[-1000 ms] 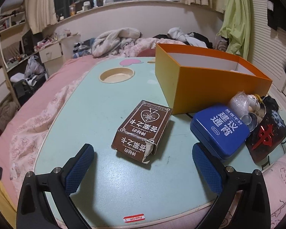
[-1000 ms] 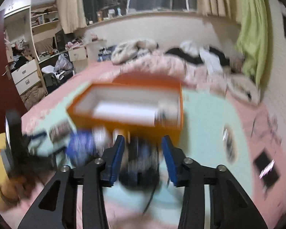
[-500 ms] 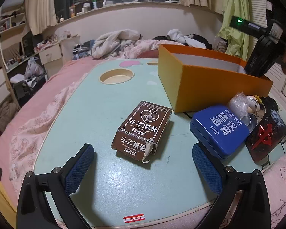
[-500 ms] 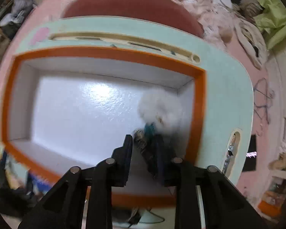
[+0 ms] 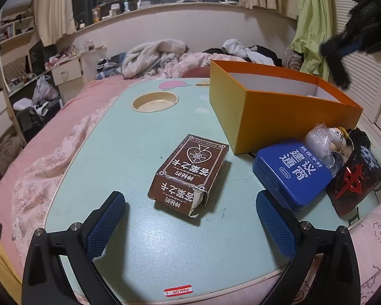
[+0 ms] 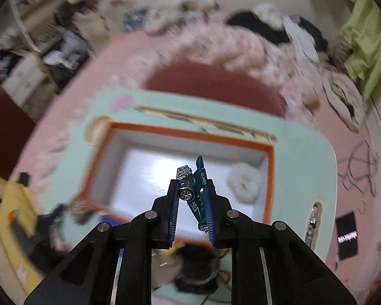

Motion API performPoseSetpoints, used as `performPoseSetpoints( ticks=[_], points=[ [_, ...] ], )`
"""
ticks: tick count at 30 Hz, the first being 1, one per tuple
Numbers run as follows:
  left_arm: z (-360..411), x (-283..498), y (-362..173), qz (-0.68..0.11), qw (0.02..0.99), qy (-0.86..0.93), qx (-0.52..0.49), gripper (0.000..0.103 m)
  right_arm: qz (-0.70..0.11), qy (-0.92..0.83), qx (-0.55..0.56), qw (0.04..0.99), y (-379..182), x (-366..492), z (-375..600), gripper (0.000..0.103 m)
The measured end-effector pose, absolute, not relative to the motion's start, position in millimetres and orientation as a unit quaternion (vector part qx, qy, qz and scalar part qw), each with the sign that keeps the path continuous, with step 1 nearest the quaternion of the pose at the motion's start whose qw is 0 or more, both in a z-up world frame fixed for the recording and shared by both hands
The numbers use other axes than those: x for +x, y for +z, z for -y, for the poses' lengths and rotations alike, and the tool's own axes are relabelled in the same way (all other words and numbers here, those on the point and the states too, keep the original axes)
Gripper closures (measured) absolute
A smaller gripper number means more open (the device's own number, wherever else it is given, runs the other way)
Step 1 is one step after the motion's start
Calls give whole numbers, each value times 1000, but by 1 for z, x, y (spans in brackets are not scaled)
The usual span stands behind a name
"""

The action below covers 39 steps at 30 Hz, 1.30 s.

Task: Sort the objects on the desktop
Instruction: 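Lift the toy car out and place it on the table pile, right gripper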

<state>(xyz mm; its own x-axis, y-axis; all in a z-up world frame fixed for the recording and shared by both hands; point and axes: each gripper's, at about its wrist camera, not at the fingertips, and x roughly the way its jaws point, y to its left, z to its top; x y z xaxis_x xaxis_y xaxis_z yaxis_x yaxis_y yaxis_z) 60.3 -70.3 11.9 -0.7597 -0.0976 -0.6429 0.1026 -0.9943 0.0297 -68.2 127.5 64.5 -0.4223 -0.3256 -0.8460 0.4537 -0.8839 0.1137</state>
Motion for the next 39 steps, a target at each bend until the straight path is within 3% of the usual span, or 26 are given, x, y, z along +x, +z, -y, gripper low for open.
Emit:
performPoseSetpoints(
  ticks=[5,10,14,16,18,19,23,29,32,39],
  points=[
    [70,60,12,-4,53,-938,342,0,-82,-821,483,295,63,-36,-95,82],
    [70,61,12,-4,53,-938,343,0,-134,-809,501,277,27,-33,-67,75],
    [70,60,12,-4,53,-938,342,0,-73,-845,434,305,43,-18,-86,74],
    [70,60,13,-4,53,-938,342,0,-47,-861,402,307,54,-3,-105,63],
    [70,60,13,-4,53,-938,342,0,-43,-881,369,294,60,18,-124,36],
    [70,60,12,-4,53,-938,342,0,-54,-890,356,281,57,30,-134,33],
    [70,60,13,-4,53,-938,342,0,-89,-903,355,226,23,62,-167,33],
    [70,60,12,-3,53,-938,343,0,-38,-875,441,199,-68,70,-194,33],
    [71,59,13,-3,53,-938,342,0,-79,-896,403,169,-85,65,-170,19],
    [73,59,14,-5,53,-938,343,0,-76,-894,407,172,-106,40,-153,16]
  ],
)
